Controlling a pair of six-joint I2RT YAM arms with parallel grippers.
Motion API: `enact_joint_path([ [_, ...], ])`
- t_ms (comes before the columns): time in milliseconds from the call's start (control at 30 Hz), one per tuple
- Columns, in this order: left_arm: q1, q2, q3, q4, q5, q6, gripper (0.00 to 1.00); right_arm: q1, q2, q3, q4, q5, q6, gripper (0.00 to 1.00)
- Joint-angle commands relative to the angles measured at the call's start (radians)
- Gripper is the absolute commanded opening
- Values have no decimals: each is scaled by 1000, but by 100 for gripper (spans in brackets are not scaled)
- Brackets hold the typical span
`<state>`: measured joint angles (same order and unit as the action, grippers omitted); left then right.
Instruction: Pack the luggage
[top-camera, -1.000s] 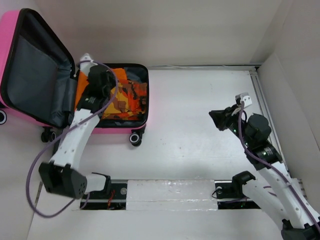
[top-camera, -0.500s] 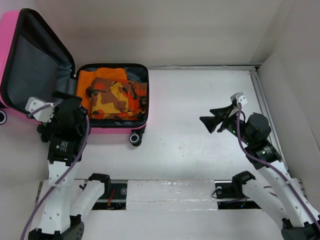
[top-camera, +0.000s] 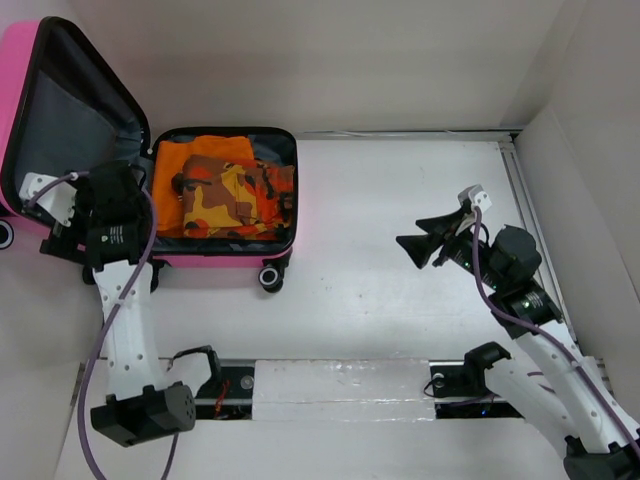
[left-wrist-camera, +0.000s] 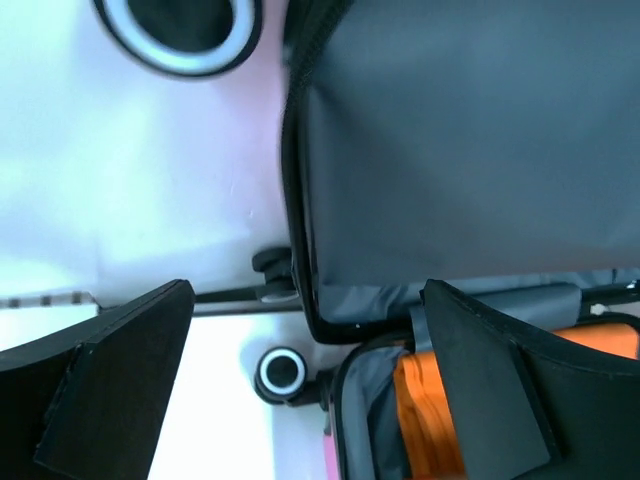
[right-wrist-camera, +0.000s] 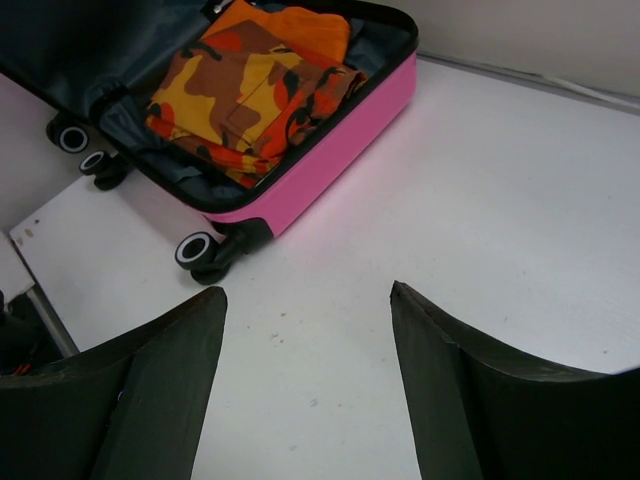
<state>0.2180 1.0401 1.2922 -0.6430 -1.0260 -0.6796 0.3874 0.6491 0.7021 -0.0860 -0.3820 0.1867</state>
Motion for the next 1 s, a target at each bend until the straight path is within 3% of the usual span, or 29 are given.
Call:
enact_joint_path([
  [0,4,52,57,32,-37,67,95,7,1,20,66,-18,-12,73],
  [133,4,127,168,19,-107,122,92,7,1,20,57,-18,-12,73],
  [367,14,231,228,29,-137,135,87,7,12,20,48,-18,-12,74],
  [567,14,178,170,-28,-152,35,86,7,41,30,48,-18,-12,74],
  [700,14,176,215,-93,-154,32,89,7,32,30,48,-28,-12,74],
  [833,1,123,434,-32,171,-1,89,7,12,30,48,-28,-12,74],
  [867,-56,123,485,-9,244,8,89,16,12,30,48,-28,-12,74],
  [967,-80,136,669,-15,397,11,88,16,32,30,48,-28,-12,74],
])
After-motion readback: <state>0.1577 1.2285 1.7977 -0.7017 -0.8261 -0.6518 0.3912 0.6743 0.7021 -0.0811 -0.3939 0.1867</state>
